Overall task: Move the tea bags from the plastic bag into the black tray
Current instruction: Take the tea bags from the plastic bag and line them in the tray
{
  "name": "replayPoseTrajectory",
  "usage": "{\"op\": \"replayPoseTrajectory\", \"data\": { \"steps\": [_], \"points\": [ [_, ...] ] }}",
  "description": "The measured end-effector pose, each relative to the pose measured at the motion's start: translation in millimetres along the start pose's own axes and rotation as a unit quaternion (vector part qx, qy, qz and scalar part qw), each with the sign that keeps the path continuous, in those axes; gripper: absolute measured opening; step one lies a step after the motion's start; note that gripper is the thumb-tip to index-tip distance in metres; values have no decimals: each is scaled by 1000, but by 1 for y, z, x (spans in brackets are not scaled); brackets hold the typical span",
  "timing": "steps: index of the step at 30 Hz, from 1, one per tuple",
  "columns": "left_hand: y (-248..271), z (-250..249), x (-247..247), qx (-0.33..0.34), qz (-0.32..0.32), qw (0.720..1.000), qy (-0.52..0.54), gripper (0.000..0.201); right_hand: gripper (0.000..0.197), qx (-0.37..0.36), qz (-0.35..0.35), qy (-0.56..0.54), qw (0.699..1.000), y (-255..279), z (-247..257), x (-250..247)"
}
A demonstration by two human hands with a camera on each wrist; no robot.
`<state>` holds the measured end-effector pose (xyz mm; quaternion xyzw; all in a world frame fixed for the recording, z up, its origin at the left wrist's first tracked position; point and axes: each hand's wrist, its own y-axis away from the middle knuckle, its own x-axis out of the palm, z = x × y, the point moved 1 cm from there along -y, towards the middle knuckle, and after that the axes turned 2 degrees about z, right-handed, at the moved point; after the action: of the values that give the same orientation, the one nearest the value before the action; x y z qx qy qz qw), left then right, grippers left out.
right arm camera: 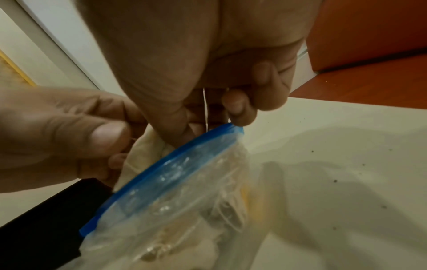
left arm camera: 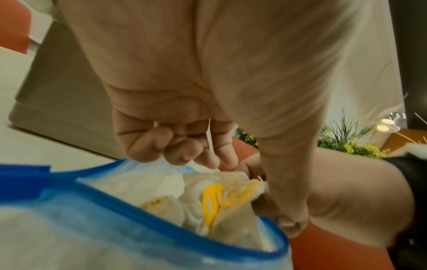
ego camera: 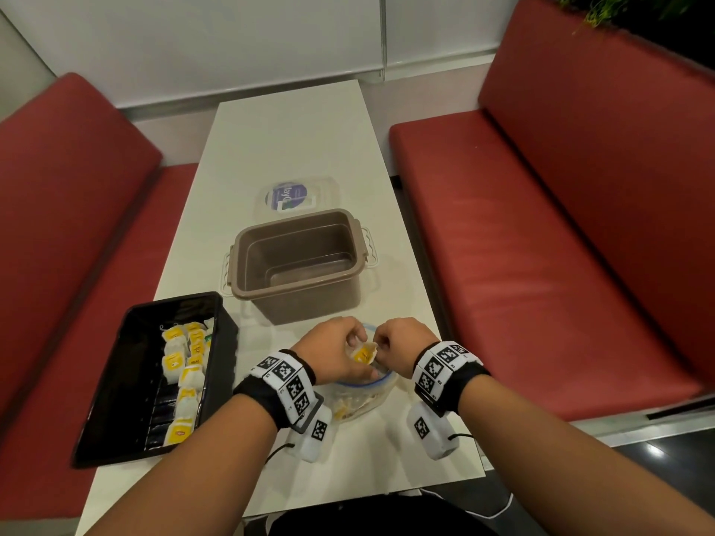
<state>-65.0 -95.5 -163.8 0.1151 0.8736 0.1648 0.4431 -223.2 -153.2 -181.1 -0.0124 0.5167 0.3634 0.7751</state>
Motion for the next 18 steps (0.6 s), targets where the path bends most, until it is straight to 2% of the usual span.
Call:
{"op": "replayPoseTrajectory", "data": {
  "steps": [3, 8, 12, 14, 18],
  "points": [
    [-2, -7, 9, -11, -7, 1000, -10, 42, 5, 17, 8, 0, 1000, -2, 4, 1],
    [-5, 0, 10, -1, -51, 997, -51, 8, 23, 27, 1, -6, 1000, -4, 4, 1],
    [5, 8, -6, 0, -69, 997, 17, 21, 15, 20, -10, -23, 999, -3, 3, -3],
    [11, 10, -16, 8, -66, 997, 35, 18, 4, 20, -16, -28, 999, -2, 6, -7],
    [20, 14, -38, 16, -49, 998, -35, 5, 18, 43, -29, -43, 998, -2, 18, -9]
  ]
}}
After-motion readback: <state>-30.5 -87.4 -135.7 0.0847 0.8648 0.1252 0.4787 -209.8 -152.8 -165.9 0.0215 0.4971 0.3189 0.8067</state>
